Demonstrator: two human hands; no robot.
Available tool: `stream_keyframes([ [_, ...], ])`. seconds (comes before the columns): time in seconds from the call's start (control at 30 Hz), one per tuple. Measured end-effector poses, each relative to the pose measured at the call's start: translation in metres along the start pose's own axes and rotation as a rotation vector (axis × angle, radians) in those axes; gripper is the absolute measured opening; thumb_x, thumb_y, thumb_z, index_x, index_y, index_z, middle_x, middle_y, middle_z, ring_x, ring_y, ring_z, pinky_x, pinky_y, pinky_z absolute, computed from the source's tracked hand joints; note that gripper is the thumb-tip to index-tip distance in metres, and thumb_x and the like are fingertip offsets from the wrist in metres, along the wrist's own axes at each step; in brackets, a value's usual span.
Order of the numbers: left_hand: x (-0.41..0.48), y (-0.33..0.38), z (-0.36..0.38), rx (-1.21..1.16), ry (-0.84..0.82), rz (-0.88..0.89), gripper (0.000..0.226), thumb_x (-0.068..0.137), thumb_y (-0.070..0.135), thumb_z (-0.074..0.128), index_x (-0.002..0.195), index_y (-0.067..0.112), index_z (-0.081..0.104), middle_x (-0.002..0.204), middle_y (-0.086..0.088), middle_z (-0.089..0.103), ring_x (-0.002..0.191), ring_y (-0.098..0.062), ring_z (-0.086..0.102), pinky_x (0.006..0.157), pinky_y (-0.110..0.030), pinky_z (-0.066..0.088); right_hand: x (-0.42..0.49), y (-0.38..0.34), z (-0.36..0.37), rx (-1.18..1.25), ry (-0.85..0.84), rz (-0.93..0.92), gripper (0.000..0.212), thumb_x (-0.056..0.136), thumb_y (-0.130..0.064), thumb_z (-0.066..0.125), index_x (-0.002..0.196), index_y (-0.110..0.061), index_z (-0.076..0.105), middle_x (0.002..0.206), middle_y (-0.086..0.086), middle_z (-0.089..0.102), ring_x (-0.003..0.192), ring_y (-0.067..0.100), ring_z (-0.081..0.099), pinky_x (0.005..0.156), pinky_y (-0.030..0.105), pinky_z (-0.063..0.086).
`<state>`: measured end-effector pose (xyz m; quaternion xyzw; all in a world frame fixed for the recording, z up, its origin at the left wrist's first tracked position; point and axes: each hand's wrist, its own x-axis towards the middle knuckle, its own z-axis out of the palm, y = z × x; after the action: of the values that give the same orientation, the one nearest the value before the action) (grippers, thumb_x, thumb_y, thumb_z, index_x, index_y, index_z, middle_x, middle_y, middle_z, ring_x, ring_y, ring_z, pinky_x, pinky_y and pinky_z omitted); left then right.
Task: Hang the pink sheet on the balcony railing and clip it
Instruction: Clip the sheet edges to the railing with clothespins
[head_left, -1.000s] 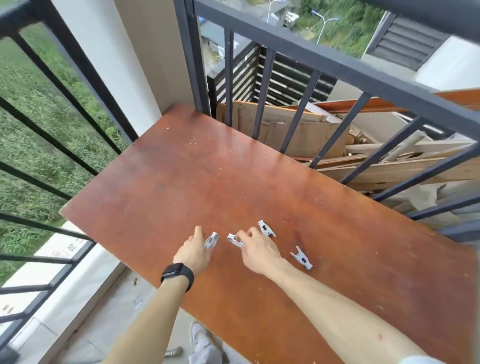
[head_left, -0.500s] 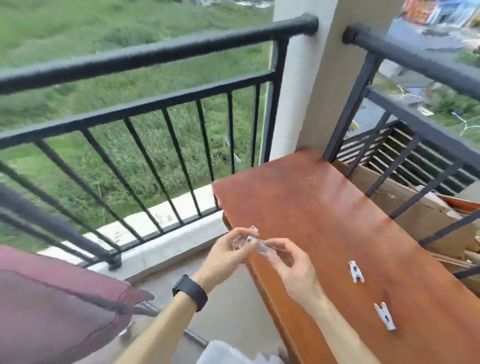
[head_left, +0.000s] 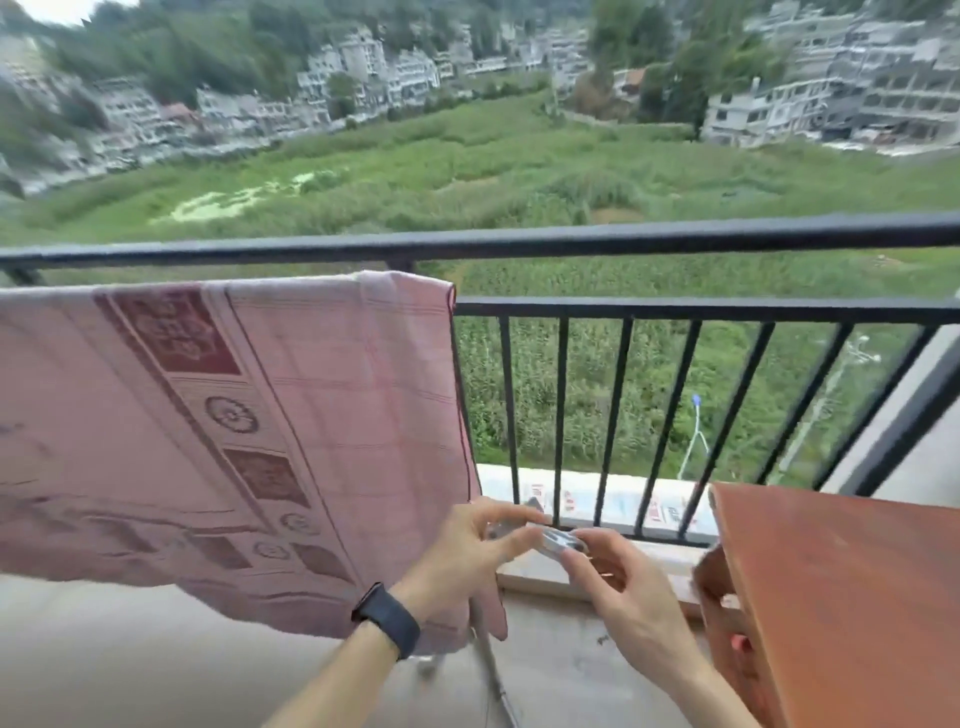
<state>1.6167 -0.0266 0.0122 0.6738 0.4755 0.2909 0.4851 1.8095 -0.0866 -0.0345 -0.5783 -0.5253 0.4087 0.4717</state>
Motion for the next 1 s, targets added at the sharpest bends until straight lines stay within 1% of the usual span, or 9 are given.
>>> stream_keyframes([
  [0.17, -0.009, 0.046, -0.070, -0.057, 0.098, 0.070, 0.029, 0.092, 0.011, 0.067, 0.118, 0.023, 0.070, 0.112, 0.013, 0.071, 0.103, -0.002, 0.065, 0.088, -0.029, 0.057, 0.038, -0.034, 0.026, 0.042, -0.071, -0.082, 0.010, 0.088, -0.032, 0.072, 0.097, -0.030, 0.067, 0.081, -0.010, 0.074, 0.075, 0.013, 0.071, 0.067, 0.024, 0.055],
  [0.27, -0.006, 0.086, -0.101, -0.013, 0.246, 0.141, 0.049, 0.095, 0.014, 0.063, 0.137, 0.034, 0.049, 0.110, 0.000, 0.062, 0.088, -0.015, 0.068, 0.080, -0.031, 0.059, 0.062, -0.057, 0.028, 0.054, -0.094, -0.135, 0.012, 0.089, -0.029, 0.072, 0.100, -0.028, 0.066, 0.084, -0.014, 0.074, 0.073, 0.009, 0.071, 0.061, 0.020, 0.052],
  [0.37, 0.012, 0.119, -0.128, 0.110, 0.406, 0.169, 0.038, 0.100, 0.017, 0.054, 0.135, 0.029, 0.046, 0.098, -0.003, 0.056, 0.078, -0.020, 0.063, 0.080, -0.042, 0.058, 0.085, -0.079, 0.025, 0.077, -0.094, -0.198, 0.014, 0.090, -0.031, 0.071, 0.103, -0.027, 0.066, 0.089, -0.009, 0.073, 0.078, 0.010, 0.071, 0.065, 0.021, 0.053],
  [0.5, 0.035, 0.155, -0.142, 0.530, 0.590, 0.265, 0.031, 0.091, 0.024, 0.065, 0.121, 0.024, 0.057, 0.095, 0.007, 0.056, 0.082, -0.002, 0.058, 0.076, -0.013, 0.045, 0.106, -0.106, 0.021, 0.156, -0.078, -0.249, 0.013, 0.093, -0.030, 0.067, 0.105, -0.027, 0.063, 0.092, -0.005, 0.072, 0.080, 0.014, 0.072, 0.069, 0.031, 0.057],
  [0.57, 0.047, 0.165, -0.143, 0.811, 0.560, 0.288, 0.041, 0.086, 0.034, 0.071, 0.125, 0.026, 0.061, 0.100, 0.005, 0.048, 0.090, -0.008, 0.053, 0.085, -0.018, 0.041, 0.112, -0.114, 0.019, 0.168, -0.065, -0.280, 0.015, 0.092, -0.031, 0.068, 0.106, -0.028, 0.064, 0.095, -0.006, 0.072, 0.081, 0.012, 0.071, 0.067, 0.027, 0.057],
  [0.67, 0.063, 0.174, -0.147, 0.996, 0.465, 0.265, 0.021, 0.086, 0.037, 0.070, 0.104, 0.029, 0.073, 0.097, 0.004, 0.046, 0.092, -0.014, 0.054, 0.084, -0.029, 0.046, 0.117, -0.120, 0.014, 0.153, -0.046, -0.315, 0.026, 0.087, -0.033, 0.074, 0.111, -0.029, 0.066, 0.101, -0.009, 0.071, 0.085, 0.008, 0.070, 0.064, 0.023, 0.056],
  [0.73, 0.069, 0.184, -0.151, 1.034, 0.425, 0.266, 0.007, 0.084, 0.036, 0.069, 0.088, 0.031, 0.073, 0.096, 0.006, 0.049, 0.093, -0.016, 0.057, 0.081, -0.033, 0.048, 0.122, -0.126, 0.008, 0.113, -0.015, -0.348, 0.030, 0.083, -0.035, 0.077, 0.112, -0.029, 0.068, 0.101, -0.011, 0.071, 0.086, 0.003, 0.069, 0.067, 0.021, 0.057],
  [0.83, 0.074, 0.198, -0.154, 1.041, 0.368, 0.266, 0.001, 0.082, 0.035, 0.071, 0.083, 0.035, 0.071, 0.100, 0.009, 0.052, 0.091, -0.015, 0.057, 0.080, -0.033, 0.047, 0.131, -0.137, 0.000, 0.112, 0.031, -0.393, 0.034, 0.078, -0.033, 0.082, 0.110, -0.027, 0.070, 0.095, -0.011, 0.073, 0.082, 0.004, 0.070, 0.070, 0.018, 0.057],
  [1.0, 0.080, 0.208, -0.156, 1.016, 0.301, 0.205, 0.008, 0.078, 0.032, 0.074, 0.082, 0.025, 0.073, 0.078, 0.005, 0.066, 0.076, -0.016, 0.062, 0.070, -0.032, 0.052, 0.146, -0.160, -0.005, 0.081, 0.027, -0.424, 0.036, 0.075, -0.032, 0.084, 0.106, -0.018, 0.075, 0.083, -0.006, 0.075, 0.064, 0.005, 0.067, 0.053, 0.015, 0.051],
])
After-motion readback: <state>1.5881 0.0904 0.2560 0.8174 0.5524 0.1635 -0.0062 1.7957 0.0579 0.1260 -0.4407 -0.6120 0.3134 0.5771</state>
